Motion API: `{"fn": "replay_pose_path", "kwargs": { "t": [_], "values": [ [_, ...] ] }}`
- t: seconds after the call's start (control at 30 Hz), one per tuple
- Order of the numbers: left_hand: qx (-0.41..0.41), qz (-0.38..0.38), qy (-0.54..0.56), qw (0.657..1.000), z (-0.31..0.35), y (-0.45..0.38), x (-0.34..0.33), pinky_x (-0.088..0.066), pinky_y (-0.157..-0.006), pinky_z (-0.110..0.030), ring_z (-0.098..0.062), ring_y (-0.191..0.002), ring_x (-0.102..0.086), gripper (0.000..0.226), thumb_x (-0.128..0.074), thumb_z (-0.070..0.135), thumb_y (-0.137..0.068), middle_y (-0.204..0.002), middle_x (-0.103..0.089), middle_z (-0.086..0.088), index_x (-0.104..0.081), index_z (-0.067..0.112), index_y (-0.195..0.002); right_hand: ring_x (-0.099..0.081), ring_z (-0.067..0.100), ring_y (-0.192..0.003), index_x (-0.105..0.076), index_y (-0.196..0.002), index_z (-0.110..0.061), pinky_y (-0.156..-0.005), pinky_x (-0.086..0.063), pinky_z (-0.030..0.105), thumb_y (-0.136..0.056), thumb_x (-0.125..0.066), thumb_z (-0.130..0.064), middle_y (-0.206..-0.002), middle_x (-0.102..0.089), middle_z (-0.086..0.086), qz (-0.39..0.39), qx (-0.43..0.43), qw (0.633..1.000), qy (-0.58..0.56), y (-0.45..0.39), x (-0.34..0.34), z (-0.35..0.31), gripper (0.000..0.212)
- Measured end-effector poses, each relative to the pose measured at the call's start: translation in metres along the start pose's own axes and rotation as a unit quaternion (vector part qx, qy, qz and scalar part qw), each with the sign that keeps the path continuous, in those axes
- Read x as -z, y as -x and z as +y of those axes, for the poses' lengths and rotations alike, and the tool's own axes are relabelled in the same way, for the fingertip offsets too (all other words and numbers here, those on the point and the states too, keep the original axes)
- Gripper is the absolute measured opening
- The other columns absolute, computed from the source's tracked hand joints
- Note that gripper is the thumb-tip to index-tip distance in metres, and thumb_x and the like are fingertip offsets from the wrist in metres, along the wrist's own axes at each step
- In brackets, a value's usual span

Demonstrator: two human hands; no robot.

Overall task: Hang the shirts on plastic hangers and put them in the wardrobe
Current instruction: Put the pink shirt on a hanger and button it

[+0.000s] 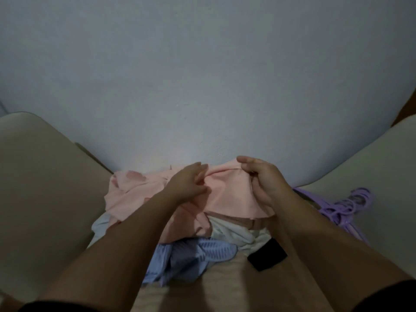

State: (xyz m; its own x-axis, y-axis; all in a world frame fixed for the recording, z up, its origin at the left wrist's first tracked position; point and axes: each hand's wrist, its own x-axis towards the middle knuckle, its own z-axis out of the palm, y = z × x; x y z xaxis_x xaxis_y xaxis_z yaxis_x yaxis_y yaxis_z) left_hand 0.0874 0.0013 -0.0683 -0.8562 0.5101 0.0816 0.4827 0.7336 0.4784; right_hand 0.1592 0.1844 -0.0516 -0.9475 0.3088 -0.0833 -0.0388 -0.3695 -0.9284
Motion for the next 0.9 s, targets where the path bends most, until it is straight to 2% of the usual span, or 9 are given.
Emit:
{"fn": "replay_pose_path", "kwargs": {
  "t": [0.13,0.27,0.33,0.4,0.6,0.7,0.77,0.83,0.9],
  "values": [
    [-0.016,0.063,0.047,0.997,0.036,0.01,0.017,-0.036,-0.07,-0.027,-0.022,-0.098,-0.058,0.018,-0.06,0.027,-0.092,-0.105,-0.066,-0.008,-0.066,0.014,-0.101,-0.059,0.015,-0.071,-0.064,-0.087,-0.009,-0.059,-0.054,0.021,-0.088,-0.046,0.006,-0.079,-0.062,0.008,-0.02,0.028,0.995,-0.097,0.03,-0.014,-0.047,0.024],
    [0.022,0.103,0.236,0.966,0.061,0.024,0.046,-0.035,-0.053,-0.025,-0.012,-0.059,-0.047,0.021,-0.059,0.021,-0.091,-0.065,-0.055,-0.001,-0.061,0.013,-0.071,-0.056,0.008,-0.091,-0.058,-0.12,-0.014,-0.07,-0.045,0.018,-0.09,-0.055,-0.005,-0.108,-0.057,-0.001,-0.026,0.081,0.994,0.062,0.053,-0.013,-0.072,0.031],
    [0.032,0.083,0.332,0.939,0.076,0.032,0.06,-0.033,-0.049,-0.024,-0.015,-0.053,-0.042,0.017,-0.059,0.017,-0.09,-0.061,-0.05,-0.003,-0.063,0.007,-0.077,-0.049,0.011,-0.11,-0.044,-0.137,-0.019,-0.082,-0.037,0.022,-0.085,-0.067,-0.018,-0.123,-0.045,-0.003,-0.061,0.078,0.967,0.234,0.063,-0.013,-0.072,0.057],
    [0.024,0.056,0.38,0.923,0.091,0.041,0.068,-0.036,-0.05,-0.023,-0.016,-0.053,-0.045,0.012,-0.057,0.013,-0.091,-0.062,-0.053,-0.005,-0.065,0.006,-0.085,-0.052,0.015,-0.111,-0.047,-0.135,-0.021,-0.078,-0.041,0.023,-0.08,-0.073,-0.025,-0.125,-0.05,-0.001,-0.086,0.07,0.935,0.338,0.072,-0.018,-0.065,0.062],
    [-0.011,0.006,0.55,0.835,0.107,0.055,0.074,-0.042,-0.057,-0.02,-0.005,-0.057,-0.056,0.022,-0.058,0.017,-0.092,-0.083,-0.059,0.0,-0.054,0.012,-0.114,-0.065,0.028,-0.082,-0.065,-0.087,-0.011,-0.07,-0.051,0.036,-0.085,-0.065,-0.013,-0.098,-0.07,0.017,0.053,0.098,0.964,0.242,0.081,-0.018,-0.069,0.003],
    [-0.018,-0.065,0.355,0.933,0.101,0.058,0.072,-0.049,-0.075,-0.027,-0.013,-0.085,-0.062,0.057,-0.078,0.05,-0.067,-0.099,-0.064,0.0,-0.061,0.016,-0.109,-0.063,0.026,-0.075,-0.063,-0.094,-0.001,-0.074,-0.052,0.038,-0.086,-0.063,-0.005,-0.101,-0.067,0.02,0.077,0.07,0.992,0.072,0.084,-0.009,-0.083,0.009],
    [-0.017,-0.109,0.182,0.977,0.103,0.059,0.064,-0.051,-0.082,-0.03,-0.016,-0.093,-0.062,0.052,-0.076,0.053,-0.071,-0.105,-0.066,0.001,-0.064,0.02,-0.109,-0.065,0.021,-0.067,-0.062,-0.098,0.002,-0.069,-0.055,0.037,-0.088,-0.062,-0.003,-0.096,-0.067,0.019,0.093,0.054,0.994,-0.019,0.085,-0.001,-0.092,0.012],
    [-0.003,-0.053,0.16,0.986,0.107,0.054,0.058,-0.047,-0.066,-0.024,-0.013,-0.076,-0.058,0.024,-0.07,0.039,-0.083,-0.084,-0.065,0.002,-0.069,0.016,-0.09,-0.065,0.017,-0.062,-0.06,-0.108,0.004,-0.055,-0.057,0.029,-0.09,-0.059,-0.003,-0.091,-0.066,0.016,0.105,0.049,0.991,-0.069,0.084,0.007,-0.099,0.019],
    [0.032,0.0,0.235,0.972,0.112,0.049,0.058,-0.037,-0.05,-0.021,-0.011,-0.056,-0.049,0.025,-0.067,0.03,-0.087,-0.061,-0.057,0.003,-0.063,0.017,-0.066,-0.064,0.017,-0.078,-0.053,-0.123,0.002,-0.06,-0.055,0.026,-0.093,-0.057,-0.009,-0.112,-0.063,0.018,0.092,0.062,0.993,-0.038,0.083,0.015,-0.1,0.033]
  ]
}}
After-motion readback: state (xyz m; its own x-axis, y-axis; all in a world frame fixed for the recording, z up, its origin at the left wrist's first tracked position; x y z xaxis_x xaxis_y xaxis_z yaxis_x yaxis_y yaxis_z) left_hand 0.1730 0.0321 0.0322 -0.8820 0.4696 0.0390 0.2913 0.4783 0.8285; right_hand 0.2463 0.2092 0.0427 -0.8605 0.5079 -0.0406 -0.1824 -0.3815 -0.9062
